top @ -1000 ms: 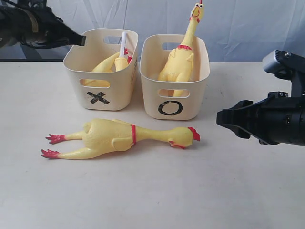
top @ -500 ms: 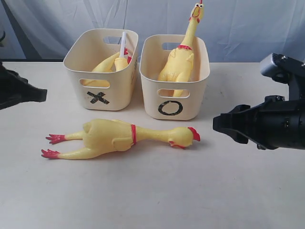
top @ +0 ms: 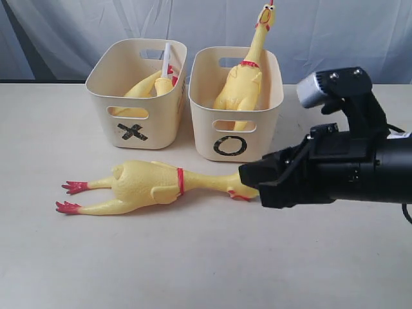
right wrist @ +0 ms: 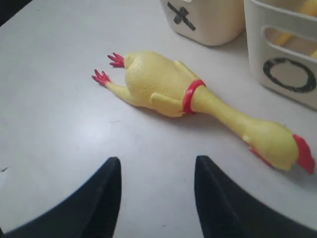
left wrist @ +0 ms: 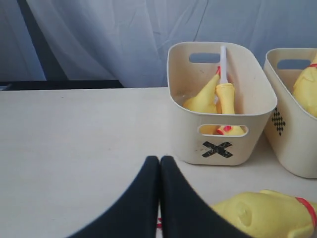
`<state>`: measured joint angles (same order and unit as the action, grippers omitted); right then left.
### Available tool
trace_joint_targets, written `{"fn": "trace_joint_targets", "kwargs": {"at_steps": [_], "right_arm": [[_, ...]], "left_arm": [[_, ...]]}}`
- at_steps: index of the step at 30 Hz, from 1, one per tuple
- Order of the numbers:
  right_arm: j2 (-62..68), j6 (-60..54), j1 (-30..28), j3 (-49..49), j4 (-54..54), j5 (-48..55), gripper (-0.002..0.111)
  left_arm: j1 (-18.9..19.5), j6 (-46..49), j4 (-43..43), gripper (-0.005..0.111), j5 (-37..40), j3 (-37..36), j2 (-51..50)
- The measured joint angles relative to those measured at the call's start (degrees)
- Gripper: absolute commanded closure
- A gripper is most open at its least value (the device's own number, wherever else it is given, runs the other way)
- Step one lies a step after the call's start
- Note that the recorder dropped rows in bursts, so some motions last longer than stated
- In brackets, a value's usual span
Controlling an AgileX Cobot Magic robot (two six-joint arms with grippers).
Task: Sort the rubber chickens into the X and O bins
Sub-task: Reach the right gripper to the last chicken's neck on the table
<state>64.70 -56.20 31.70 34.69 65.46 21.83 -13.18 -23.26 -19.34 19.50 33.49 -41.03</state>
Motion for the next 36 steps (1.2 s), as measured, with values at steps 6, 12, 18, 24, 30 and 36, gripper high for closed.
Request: {"fn": "trace_joint_targets", "kwargs": {"at_steps": [6,12,18,24,30,36], "right_arm": [[3.55,-0.64,2.36,4.87,-2.55,-0.5,0.063],[10.88,-0.64,4.53,9.87,-11.58,0.23,0.063],[18.65,-0.64,5.13,12.93,-22.59,-0.13,0.063],[24.76,-0.64,5.13,13.29,-30.42,-4.24,0.063],[28.72,-5.33,5.13,13.29,-35.92,-9.16,0.063],[31.99,-12.69,5.13,13.31,-36.76,-12.73,0.063]], "left_arm": [[0.0,2.83,0.11,0.107,6.32,-0.11,10.65],[0.0,4.01,0.11,0.107,9.04,-1.4,15.69],[0.0,4.01,0.21,0.107,7.97,-4.69,18.69],[0.0,4.01,0.32,0.107,6.65,-5.26,21.22],[0.0,4.01,0.51,0.107,6.52,-5.26,21.66],[0.0,4.01,0.65,0.107,6.52,-5.26,21.66]]}}
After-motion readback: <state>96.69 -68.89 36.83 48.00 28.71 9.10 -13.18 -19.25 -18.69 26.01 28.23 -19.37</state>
